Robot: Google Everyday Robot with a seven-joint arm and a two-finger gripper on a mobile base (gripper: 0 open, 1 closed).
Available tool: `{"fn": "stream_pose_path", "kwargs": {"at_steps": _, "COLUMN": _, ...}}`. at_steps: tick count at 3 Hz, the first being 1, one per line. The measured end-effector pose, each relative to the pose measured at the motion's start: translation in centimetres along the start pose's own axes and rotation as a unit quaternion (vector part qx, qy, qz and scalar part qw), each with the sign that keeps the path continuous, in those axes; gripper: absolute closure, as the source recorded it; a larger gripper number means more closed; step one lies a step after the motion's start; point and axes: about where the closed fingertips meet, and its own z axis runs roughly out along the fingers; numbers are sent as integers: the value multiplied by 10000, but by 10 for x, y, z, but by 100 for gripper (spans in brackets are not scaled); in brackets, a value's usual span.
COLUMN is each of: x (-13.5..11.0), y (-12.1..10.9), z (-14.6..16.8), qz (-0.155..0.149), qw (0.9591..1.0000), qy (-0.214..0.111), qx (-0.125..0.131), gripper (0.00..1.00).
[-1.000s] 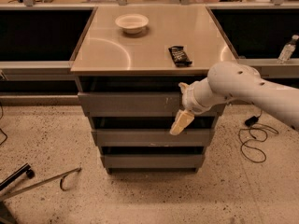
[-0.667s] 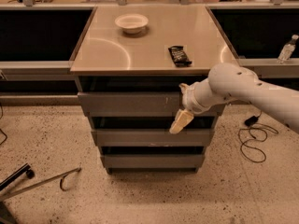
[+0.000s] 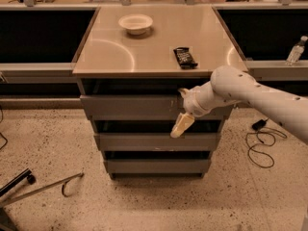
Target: Open top drawer
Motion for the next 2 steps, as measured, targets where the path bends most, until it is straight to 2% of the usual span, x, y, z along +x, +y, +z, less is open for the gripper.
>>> {"fn": "stream_pose_path", "kwargs": {"at_steps": 1, "x": -5, "y": 3, "z": 15, "qz": -135, "qw": 9992, "qy": -92, "qx": -352, "gripper": 0}}
{"fn": "stream_pose_path", "kwargs": {"at_steps": 2, "x": -18, "y": 25, "z": 5, "qz": -376, "qw": 9947, "qy": -15, "qx": -952, "gripper": 0}}
